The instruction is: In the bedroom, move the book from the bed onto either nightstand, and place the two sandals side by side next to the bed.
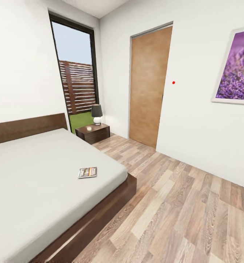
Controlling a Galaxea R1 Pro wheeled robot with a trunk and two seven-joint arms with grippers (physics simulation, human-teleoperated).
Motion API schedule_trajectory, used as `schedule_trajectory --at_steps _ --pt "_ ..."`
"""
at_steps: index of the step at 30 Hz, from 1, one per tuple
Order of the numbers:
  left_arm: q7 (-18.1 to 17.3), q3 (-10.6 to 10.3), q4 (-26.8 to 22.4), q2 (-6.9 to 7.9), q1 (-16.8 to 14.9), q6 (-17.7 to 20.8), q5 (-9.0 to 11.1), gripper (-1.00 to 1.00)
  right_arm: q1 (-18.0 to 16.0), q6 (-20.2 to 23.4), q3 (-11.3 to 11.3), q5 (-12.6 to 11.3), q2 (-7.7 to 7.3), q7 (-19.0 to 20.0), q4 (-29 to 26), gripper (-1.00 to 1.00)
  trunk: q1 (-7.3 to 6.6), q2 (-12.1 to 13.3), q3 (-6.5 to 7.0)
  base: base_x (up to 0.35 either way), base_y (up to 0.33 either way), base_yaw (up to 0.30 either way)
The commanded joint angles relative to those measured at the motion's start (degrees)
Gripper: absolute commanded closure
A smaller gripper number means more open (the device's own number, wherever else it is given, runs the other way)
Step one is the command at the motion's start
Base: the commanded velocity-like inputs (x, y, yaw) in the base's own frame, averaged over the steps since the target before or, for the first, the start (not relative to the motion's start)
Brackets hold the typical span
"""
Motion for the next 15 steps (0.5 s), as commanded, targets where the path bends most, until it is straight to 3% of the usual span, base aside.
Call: schedule_trajectory --at_steps 1,15 --pt "-0.06 0.04 0.04 -0.03 -0.04 -0.15 0.45 -1.0 -0.02 -0.18 -0.06 -0.01 0.0 -0.07 0.02 -1.0 0.0 -0.03 -0.06 0.0 0.0 0.29" --pt "-0.06 0.05 0.04 -0.03 -0.04 -0.15 0.44 -1.0 -0.02 -0.18 -0.04 -0.02 0.03 -0.07 0.02 -1.0 0.0 -0.03 -0.06 0.0 0.0 0.29"
